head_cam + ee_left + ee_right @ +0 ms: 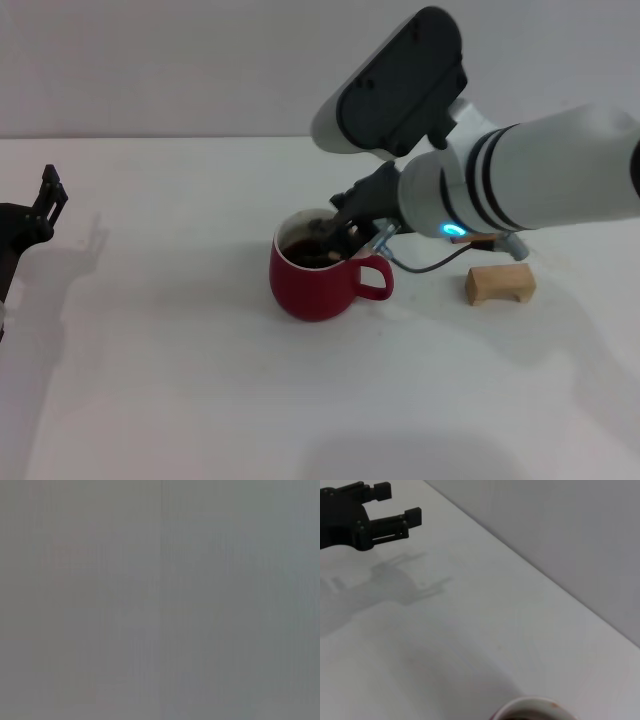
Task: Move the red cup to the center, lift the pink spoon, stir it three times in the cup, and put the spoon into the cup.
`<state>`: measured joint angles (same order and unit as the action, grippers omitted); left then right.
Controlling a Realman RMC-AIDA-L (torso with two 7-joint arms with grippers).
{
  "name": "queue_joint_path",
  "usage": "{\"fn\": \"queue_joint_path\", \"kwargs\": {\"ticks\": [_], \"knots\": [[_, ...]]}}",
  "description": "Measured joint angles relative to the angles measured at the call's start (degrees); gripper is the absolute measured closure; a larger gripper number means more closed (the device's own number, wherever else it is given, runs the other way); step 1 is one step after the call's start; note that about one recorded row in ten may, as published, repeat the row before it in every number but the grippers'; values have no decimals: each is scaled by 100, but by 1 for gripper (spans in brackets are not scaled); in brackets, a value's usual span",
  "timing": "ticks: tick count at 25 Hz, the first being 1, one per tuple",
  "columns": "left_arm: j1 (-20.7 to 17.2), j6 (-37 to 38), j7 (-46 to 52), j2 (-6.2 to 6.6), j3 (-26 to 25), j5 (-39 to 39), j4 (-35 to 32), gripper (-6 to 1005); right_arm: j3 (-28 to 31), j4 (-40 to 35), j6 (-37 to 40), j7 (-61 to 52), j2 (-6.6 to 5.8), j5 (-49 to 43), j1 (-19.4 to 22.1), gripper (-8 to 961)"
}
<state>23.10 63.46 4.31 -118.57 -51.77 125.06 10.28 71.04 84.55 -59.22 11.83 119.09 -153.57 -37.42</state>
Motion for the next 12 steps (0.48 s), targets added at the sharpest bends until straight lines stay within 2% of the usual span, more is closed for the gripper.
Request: {"fn": "queue_joint_path", "kwargs": {"ticks": [4, 7, 11, 12], "knots": [[-20, 1, 0, 1, -16, 0, 0, 192, -38, 429, 350, -30, 19, -720, 367, 620], [-33, 15, 0, 1, -31, 1, 0, 192, -11, 912, 1011, -128, 7, -1291, 897, 620], [-60, 37, 0, 1, -43, -14, -1, 192, 187, 1411, 2370, 82, -23, -1362, 1856, 619], [-78, 39, 0, 0, -54, -19, -4, 192, 204, 1534, 3290, 449, -11, -1364, 2444, 619]]}}
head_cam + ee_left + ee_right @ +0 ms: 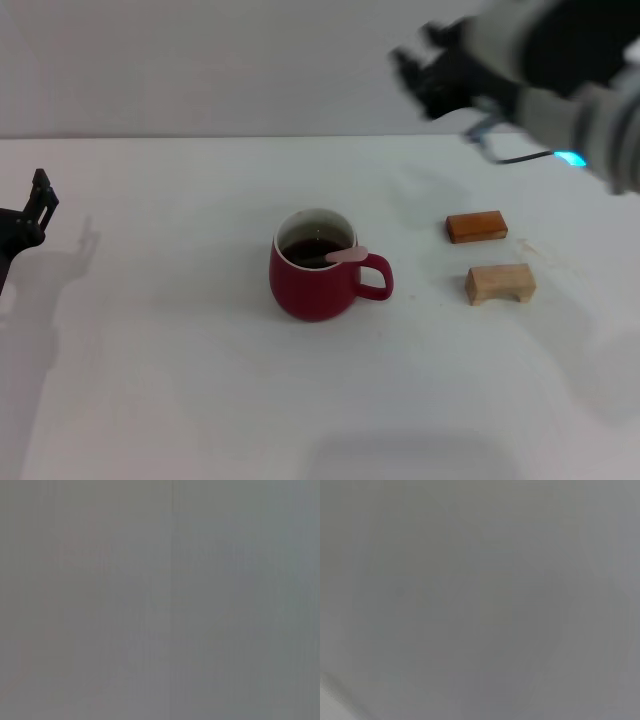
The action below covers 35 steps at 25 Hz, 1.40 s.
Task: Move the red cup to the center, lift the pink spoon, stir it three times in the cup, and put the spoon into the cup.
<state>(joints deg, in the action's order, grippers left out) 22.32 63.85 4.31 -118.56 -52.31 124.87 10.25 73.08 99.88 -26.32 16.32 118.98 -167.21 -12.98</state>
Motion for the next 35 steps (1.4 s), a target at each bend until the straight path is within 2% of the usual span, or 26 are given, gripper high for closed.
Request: {"fn": "queue_joint_path", "kwargs": {"ticks": [1, 2, 7, 10, 14, 17, 22, 24, 27, 31, 35], "knots": [[-4, 0, 0, 0, 0, -2, 0, 192, -23, 4, 533, 151, 4, 0, 255, 619], [-10, -1, 0, 0, 0, -3, 0, 192, -23, 4, 533, 151, 4, 0, 255, 619], [-17, -4, 0, 0, -1, -22, -17, 192, -189, -335, 3120, 418, 23, 0, 1406, 609], [-17, -4, 0, 0, -1, -22, -17, 192, -213, -975, 4673, 401, 48, 97, 1911, 602], [-26, 3, 0, 3, -22, -25, -42, 192, -240, -2157, 6488, 388, 58, 720, 2257, 592], [-29, 12, 0, 7, -26, -25, -49, 192, -360, -3095, 7595, 387, 40, 1434, 2257, 585], [-78, 160, 0, 17, -24, 2, -48, 192, -748, -4615, 9154, 273, 24, 2437, 2011, 573], [-78, 160, 0, 17, -24, 2, -48, 192, -888, -5177, 9593, 19, 23, 2757, 1867, 491], [-96, 234, 0, 18, -23, 10, -42, 192, -967, -6026, 10051, -668, 25, 3163, 1608, 367], [-97, 241, 0, 14, -24, 11, -36, 192, -999, -7224, 10621, -1638, 45, 3436, 1205, 307], [-107, 242, 0, 12, -25, 12, -23, 192, -1003, -7370, 10709, -1759, 48, 3442, 1183, 277]]}}
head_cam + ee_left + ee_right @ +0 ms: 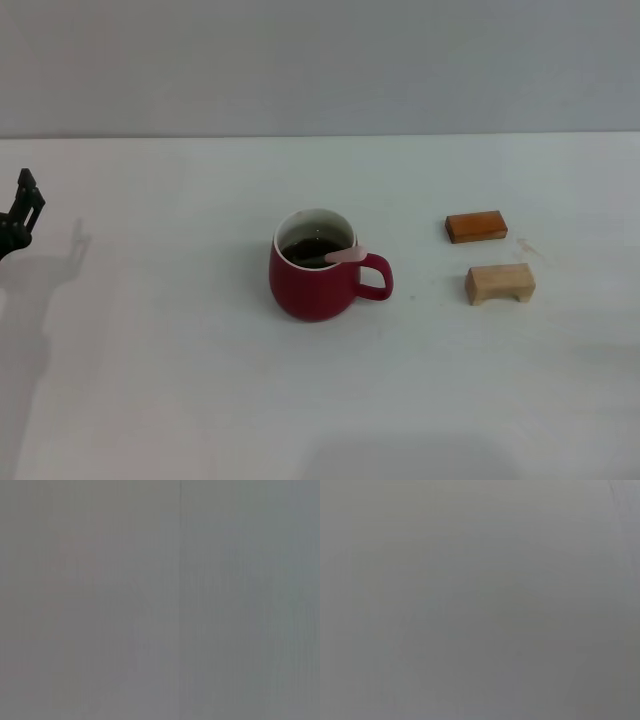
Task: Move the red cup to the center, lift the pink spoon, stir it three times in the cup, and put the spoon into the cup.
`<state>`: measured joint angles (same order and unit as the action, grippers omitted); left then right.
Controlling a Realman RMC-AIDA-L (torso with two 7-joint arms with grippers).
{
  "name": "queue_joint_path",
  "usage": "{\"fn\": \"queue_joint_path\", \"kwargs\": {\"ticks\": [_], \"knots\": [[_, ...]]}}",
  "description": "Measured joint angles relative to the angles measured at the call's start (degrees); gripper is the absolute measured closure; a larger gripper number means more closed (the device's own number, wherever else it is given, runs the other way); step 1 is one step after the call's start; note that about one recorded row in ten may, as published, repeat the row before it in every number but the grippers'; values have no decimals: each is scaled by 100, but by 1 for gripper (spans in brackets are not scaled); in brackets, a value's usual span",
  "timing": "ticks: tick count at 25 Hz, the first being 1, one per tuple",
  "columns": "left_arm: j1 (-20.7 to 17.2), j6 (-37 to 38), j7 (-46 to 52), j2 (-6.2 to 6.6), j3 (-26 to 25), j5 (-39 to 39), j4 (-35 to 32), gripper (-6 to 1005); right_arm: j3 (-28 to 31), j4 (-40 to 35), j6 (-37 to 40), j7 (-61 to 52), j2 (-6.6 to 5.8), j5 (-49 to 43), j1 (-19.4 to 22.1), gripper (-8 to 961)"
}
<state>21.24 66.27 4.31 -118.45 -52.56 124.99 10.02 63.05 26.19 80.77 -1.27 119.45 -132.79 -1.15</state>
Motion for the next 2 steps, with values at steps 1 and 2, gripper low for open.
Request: {"fn": "queue_joint_path", "kwargs": {"ticks": [1, 2], "knots": [[-2, 0, 0, 0, 0, 0, 1, 192, -11, -7, 16, -2, 0, 1, 2, 277], [-4, 1, 0, -1, 3, 0, 3, 192, -25, -25, 44, -3, -1, 2, 5, 277]]}}
